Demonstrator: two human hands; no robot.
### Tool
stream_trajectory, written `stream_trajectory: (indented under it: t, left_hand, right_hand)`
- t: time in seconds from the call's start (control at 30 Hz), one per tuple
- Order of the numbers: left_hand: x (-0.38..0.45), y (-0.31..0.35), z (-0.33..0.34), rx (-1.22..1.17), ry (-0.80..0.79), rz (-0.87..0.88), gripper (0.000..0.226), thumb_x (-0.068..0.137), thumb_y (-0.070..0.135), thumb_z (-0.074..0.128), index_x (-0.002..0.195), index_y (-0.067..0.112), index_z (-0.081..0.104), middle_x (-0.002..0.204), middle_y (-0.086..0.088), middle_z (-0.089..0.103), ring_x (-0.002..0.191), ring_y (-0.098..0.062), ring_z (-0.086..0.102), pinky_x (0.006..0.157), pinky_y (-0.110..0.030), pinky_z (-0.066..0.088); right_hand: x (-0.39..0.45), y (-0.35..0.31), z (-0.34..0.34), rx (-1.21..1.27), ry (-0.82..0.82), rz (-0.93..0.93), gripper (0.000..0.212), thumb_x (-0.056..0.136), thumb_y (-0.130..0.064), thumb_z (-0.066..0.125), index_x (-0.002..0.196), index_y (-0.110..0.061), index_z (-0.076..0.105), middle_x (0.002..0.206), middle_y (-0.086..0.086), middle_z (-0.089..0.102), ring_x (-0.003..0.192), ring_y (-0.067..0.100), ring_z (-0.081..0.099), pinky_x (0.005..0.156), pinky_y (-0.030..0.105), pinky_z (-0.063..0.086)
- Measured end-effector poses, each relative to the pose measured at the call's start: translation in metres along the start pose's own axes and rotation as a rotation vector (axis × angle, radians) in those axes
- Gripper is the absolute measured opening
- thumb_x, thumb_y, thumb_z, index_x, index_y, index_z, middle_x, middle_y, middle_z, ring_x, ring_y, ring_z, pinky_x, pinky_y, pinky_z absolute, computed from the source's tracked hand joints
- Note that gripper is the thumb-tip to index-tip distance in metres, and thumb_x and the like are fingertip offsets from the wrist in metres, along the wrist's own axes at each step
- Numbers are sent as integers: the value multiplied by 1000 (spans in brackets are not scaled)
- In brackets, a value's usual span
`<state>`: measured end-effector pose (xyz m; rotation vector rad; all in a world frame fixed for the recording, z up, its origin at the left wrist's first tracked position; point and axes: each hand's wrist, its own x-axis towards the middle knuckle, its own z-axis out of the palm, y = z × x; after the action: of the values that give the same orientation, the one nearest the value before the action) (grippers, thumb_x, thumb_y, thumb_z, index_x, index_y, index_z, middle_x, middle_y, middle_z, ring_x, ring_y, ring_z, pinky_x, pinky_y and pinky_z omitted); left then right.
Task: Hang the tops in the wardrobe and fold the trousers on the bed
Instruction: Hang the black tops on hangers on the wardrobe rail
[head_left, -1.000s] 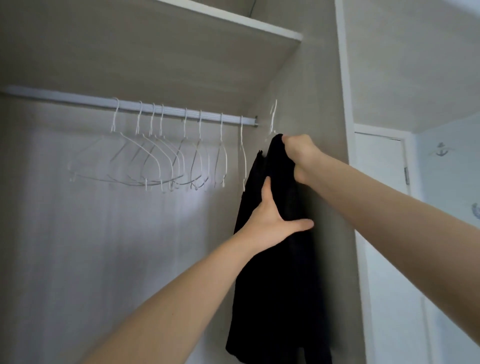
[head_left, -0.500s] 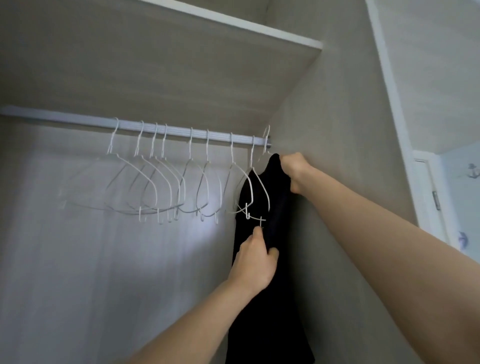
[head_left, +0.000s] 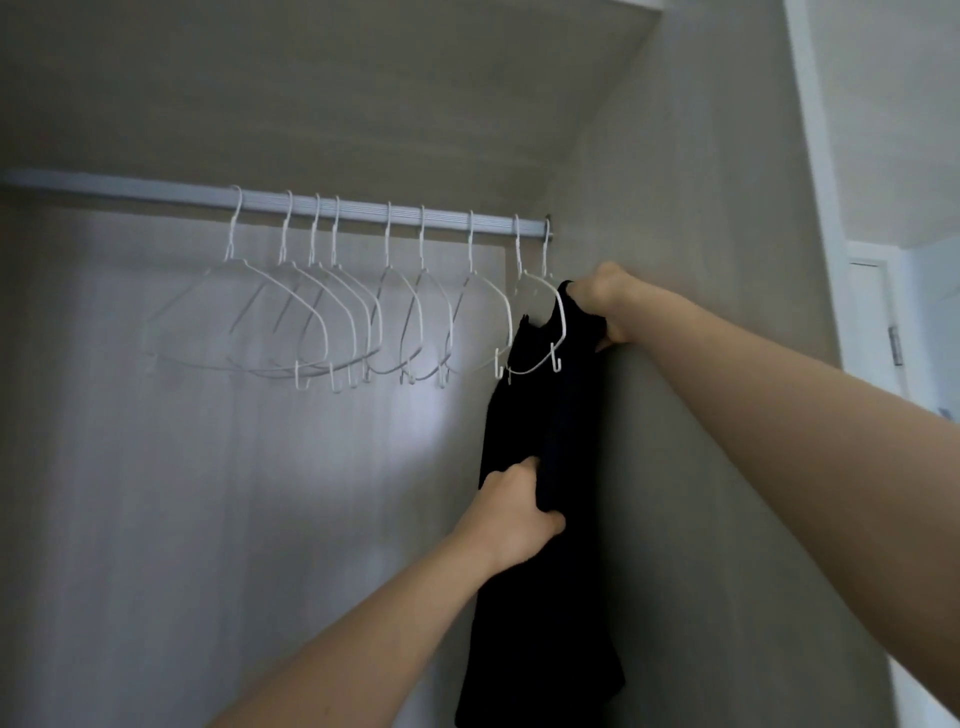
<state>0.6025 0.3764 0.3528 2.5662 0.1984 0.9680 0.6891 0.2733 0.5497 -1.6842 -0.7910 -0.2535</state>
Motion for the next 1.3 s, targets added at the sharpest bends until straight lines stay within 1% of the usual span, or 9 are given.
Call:
stream_trajectory:
  t: [0.07, 0.13, 0.2, 0.33, 0.47, 0.7, 0.87, 1.07, 1.3]
  left_hand:
    - [-12, 2, 5, -18, 37, 32, 19, 81, 21, 60, 95, 25, 48, 85, -2, 61, 80, -23, 62, 68, -31, 50]
    - [-23, 5, 10, -27, 80, 51, 20, 81, 26, 55, 100, 25, 50, 85, -5, 63, 80, -27, 63, 71, -38, 54]
    - [-34, 11, 13, -31, 140, 63, 19, 83, 25, 54, 102, 22, 52, 86, -8, 65, 82, -31, 63, 73, -42, 54]
    - [-54, 26, 17, -64, 295, 63, 10, 89, 22, 58, 91, 19, 50, 81, -11, 64, 79, -34, 63, 69, -45, 53]
    - [-81, 34, 20, -74, 352, 49, 11, 90, 22, 59, 95, 15, 53, 80, -9, 65, 78, -32, 63, 68, -46, 53]
    - [-126, 38, 5, -81, 309, -64, 24, 92, 22, 61, 116, 19, 59, 83, 13, 62, 80, -14, 64, 78, -34, 54]
    - [-176, 41, -19, -35, 353, -144, 21, 89, 16, 59, 110, 20, 60, 81, 3, 68, 77, -20, 66, 77, -39, 54]
    - [-290, 62, -29, 197, 427, -305, 18, 92, 15, 58, 109, 21, 59, 79, 6, 69, 75, -15, 65, 80, -34, 50]
    - [-480, 109, -16, 404, 410, -704, 19, 94, 23, 56, 113, 25, 56, 79, 6, 67, 72, -14, 63, 72, -35, 51]
  right_hand:
    - [-13, 0, -2, -36, 17, 12, 13, 94, -3, 46, 83, -2, 51, 86, 21, 59, 65, 34, 58, 32, 47, 47]
    - [-26, 3, -2, -137, 73, -27, 8, 91, -2, 50, 95, 2, 56, 102, 24, 61, 80, 40, 64, 51, 56, 55]
    - [-45, 7, -5, -238, 121, -65, 25, 89, -2, 53, 114, 4, 52, 112, 25, 58, 94, 45, 63, 66, 59, 55]
    - [-84, 22, -7, -310, 100, -114, 38, 89, -4, 53, 124, 2, 39, 125, 26, 51, 109, 41, 55, 84, 46, 53]
    - [-128, 39, -9, -298, 0, -157, 43, 90, -6, 50, 130, -1, 35, 124, 22, 53, 109, 34, 54, 77, 26, 38]
    - [-206, 80, -11, -571, -139, -443, 68, 90, -9, 50, 148, -1, 16, 148, 22, 29, 131, 40, 37, 108, 39, 32]
    - [-252, 108, -8, -679, -184, -702, 63, 91, -20, 50, 147, -6, 25, 145, 9, 37, 134, 29, 33, 108, 39, 36]
    - [-319, 132, 2, -629, -259, -994, 53, 83, -18, 60, 132, 0, 49, 117, 16, 60, 117, 38, 54, 98, 50, 46]
    - [-458, 154, 32, -302, -797, -1037, 65, 85, -41, 22, 137, -7, 42, 127, 12, 57, 117, 34, 51, 100, 46, 42]
